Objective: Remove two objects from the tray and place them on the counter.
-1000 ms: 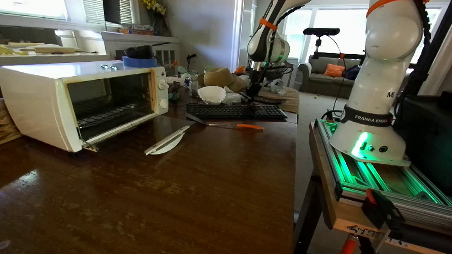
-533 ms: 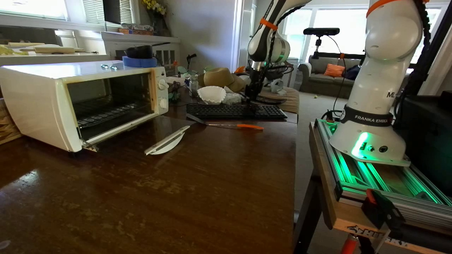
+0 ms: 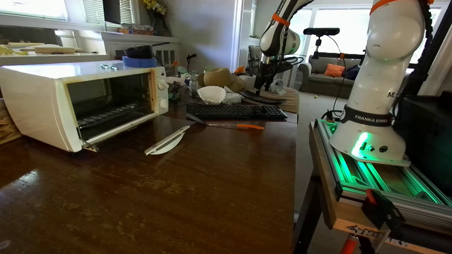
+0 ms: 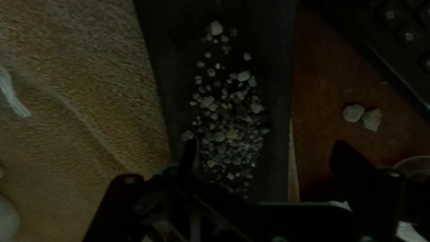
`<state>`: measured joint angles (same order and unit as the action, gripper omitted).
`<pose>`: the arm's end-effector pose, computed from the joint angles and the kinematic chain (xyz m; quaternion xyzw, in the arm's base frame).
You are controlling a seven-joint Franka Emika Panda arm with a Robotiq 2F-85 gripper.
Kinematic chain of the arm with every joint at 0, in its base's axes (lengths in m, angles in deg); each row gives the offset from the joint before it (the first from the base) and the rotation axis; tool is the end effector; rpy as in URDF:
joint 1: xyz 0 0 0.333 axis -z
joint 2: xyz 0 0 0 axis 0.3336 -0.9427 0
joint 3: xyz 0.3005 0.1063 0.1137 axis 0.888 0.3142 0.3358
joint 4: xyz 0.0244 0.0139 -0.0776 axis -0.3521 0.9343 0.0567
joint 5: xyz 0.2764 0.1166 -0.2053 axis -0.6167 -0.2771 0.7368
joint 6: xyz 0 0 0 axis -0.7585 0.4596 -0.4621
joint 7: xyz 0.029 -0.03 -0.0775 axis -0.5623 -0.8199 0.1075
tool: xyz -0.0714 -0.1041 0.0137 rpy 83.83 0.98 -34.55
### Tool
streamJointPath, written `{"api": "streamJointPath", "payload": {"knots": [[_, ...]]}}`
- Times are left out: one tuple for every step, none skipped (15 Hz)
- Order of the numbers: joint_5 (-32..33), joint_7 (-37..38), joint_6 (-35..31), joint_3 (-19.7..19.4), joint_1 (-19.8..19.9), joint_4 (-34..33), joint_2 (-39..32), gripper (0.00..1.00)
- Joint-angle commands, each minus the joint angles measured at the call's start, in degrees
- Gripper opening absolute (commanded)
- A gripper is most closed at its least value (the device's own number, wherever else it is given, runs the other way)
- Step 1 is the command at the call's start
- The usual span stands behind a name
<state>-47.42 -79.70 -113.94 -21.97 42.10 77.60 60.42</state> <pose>0.3541 -0.3114 0.2584 0.9786 -0.1883 0.0529 0.0634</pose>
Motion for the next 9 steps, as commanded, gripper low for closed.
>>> {"api": "streamJointPath", "payload": {"knots": [[8.92, 5.5, 7.78, -4.59, -1.35, 0.26, 4.96, 1.0], [10.47, 5.75, 9.67, -4.93, -1.13, 0.34, 6.47, 1.0], [11.44, 5.69, 11.59, -4.95, -0.95, 0.41, 7.98, 1.0], [11.74, 5.18, 13.68, -4.73, -0.79, 0.54, 9.8, 1.0], [11.58, 4.03, 16.15, -4.36, -0.71, 0.7, 11.75, 1.0], [13.26, 5.28, 18.15, -4.25, -0.82, 0.73, 13.35, 1.0], [15.05, 6.91, 20.52, -3.94, -0.82, 0.83, 15.26, 1.0], [16.54, 8.32, 22.49, -3.42, -0.75, 1.26, 17.41, 1.0], [17.93, 9.85, 24.28, -2.78, -0.64, 1.6, 19.47, 1.0]]}}
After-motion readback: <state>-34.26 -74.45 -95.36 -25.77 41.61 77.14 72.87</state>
